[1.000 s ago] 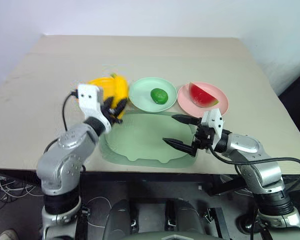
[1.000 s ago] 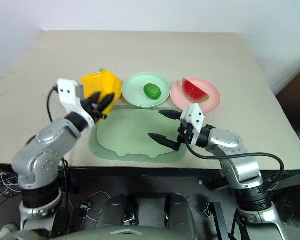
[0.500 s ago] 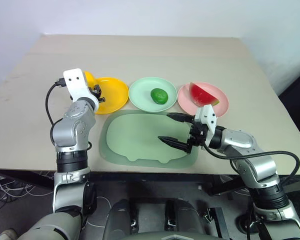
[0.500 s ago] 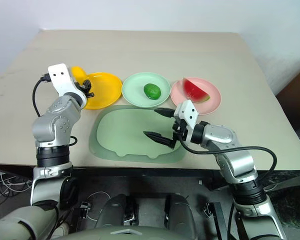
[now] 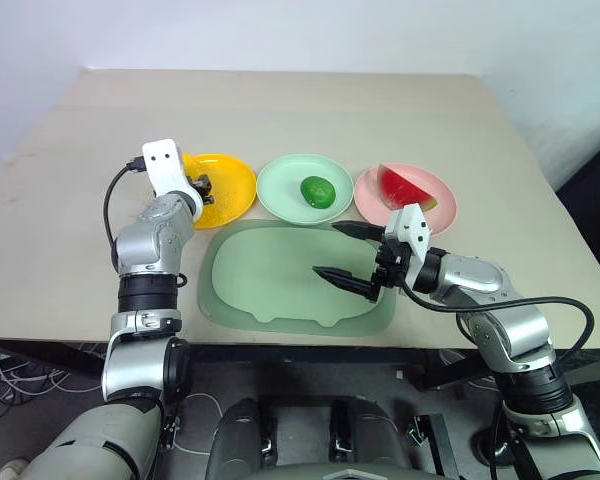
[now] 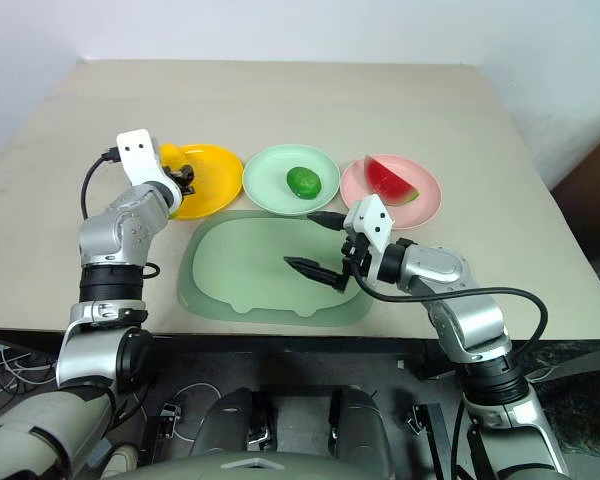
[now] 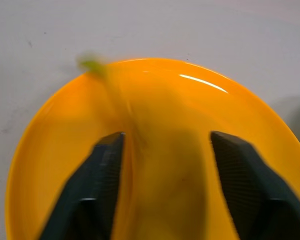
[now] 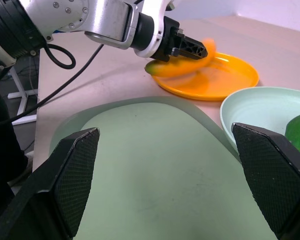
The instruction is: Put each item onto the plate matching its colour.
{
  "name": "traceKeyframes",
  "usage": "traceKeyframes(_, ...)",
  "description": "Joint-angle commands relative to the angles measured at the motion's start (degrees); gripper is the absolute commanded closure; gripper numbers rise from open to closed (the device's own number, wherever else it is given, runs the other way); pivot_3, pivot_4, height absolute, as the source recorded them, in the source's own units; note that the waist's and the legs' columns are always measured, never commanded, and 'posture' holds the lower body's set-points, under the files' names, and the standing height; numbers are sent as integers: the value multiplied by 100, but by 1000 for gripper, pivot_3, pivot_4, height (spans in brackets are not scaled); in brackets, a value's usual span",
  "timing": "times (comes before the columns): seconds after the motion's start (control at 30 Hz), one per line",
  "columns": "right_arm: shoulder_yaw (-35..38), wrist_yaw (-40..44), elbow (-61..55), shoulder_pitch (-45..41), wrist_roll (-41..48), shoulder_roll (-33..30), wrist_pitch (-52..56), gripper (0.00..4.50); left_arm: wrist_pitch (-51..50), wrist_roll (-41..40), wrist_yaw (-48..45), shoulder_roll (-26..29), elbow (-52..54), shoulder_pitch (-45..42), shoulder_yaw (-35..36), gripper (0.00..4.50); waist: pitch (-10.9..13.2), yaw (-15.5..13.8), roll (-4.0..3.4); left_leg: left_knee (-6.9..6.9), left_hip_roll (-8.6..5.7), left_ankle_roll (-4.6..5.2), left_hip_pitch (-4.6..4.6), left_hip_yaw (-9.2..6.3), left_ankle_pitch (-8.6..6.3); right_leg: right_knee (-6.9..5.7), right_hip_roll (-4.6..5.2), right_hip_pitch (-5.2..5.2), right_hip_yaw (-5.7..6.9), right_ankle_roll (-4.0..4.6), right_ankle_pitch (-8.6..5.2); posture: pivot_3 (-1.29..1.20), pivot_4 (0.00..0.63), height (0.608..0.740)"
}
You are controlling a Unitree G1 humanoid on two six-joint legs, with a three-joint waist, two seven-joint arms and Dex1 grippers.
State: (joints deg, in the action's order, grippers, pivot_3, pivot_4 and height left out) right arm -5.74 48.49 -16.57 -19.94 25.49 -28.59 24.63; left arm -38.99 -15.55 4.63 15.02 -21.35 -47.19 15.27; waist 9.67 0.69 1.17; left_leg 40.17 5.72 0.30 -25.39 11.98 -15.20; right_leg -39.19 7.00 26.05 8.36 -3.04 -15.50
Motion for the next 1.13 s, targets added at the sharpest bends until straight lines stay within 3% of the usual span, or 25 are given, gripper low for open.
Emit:
traceKeyframes(0.03, 79, -28, -188, 35, 3, -6, -92, 0, 205, 134, -84, 62, 285, -61, -107, 481, 0, -1, 0, 0, 0, 0, 0, 0, 0, 0, 0, 0, 0, 0, 0, 0, 150, 695)
traceKeyframes(0.07, 83, -40, -183, 31, 3, 1, -93, 0, 312, 206, -144, 74, 404, 16, -194, 107, 0, 0, 0, 0, 0, 0, 0, 0, 0, 0, 0, 0, 0, 0, 0, 0, 150, 695)
traceKeyframes(0.1, 89, -50, -193, 36, 9, 5, -89, 0, 379, 253, -187, 80, 502, 77, -251, 42, 0, 5, 0, 0, 0, 0, 0, 0, 0, 0, 0, 0, 0, 0, 0, 0, 150, 695)
traceKeyframes(0.17, 102, -86, -204, 41, 11, 26, -85, 0, 718, 258, -579, 114, 938, 352, -416, 42, 0, 9, 0, -1, 0, 0, 0, 1, 0, 0, 0, 1, -1, 0, 0, 0, 150, 695)
traceKeyframes(0.3, 156, -130, -256, 156, 32, 28, -99, 0, 1498, -222, -2228, 382, 2310, 1355, -759, 42, 0, 27, -1, -1, 2, -2, 0, 7, 1, -4, 0, 7, -4, 0, 0, 0, 150, 695)
traceKeyframes(0.5, 299, -295, -265, 305, 23, 67, -146, 0, 2561, -524, -3364, 612, 3261, 2711, -613, 42, -1, 18, -3, 2, 6, -4, 2, 11, 2, -8, -1, 10, -10, 1, 0, 0, 150, 695)
traceKeyframes(0.63, 616, -483, -474, 283, 466, 137, 213, 0, 2604, -1206, -4400, 1033, 3918, 3659, -421, 42, -1, 15, -3, 4, 6, -2, 0, 8, 0, -6, 1, 11, -10, 2, 0, 0, 150, 695)
traceKeyframes(0.93, 810, -482, -873, 598, 927, -102, 621, 0, 2701, -1963, -5444, 1789, 3784, 4272, 374, 42, -2, -12, -3, 1, 7, 2, -2, 1, -3, -1, 2, 11, -7, 4, -1, 0, 150, 695)
traceKeyframes(1.13, 1045, -492, -373, 1008, 772, -33, 209, 0, 2820, -2004, -5597, 1766, 3697, 4392, 424, 42, -2, -1, -3, 0, 6, 4, 0, 1, -4, 0, 2, 7, -6, 3, -1, 0, 150, 695)
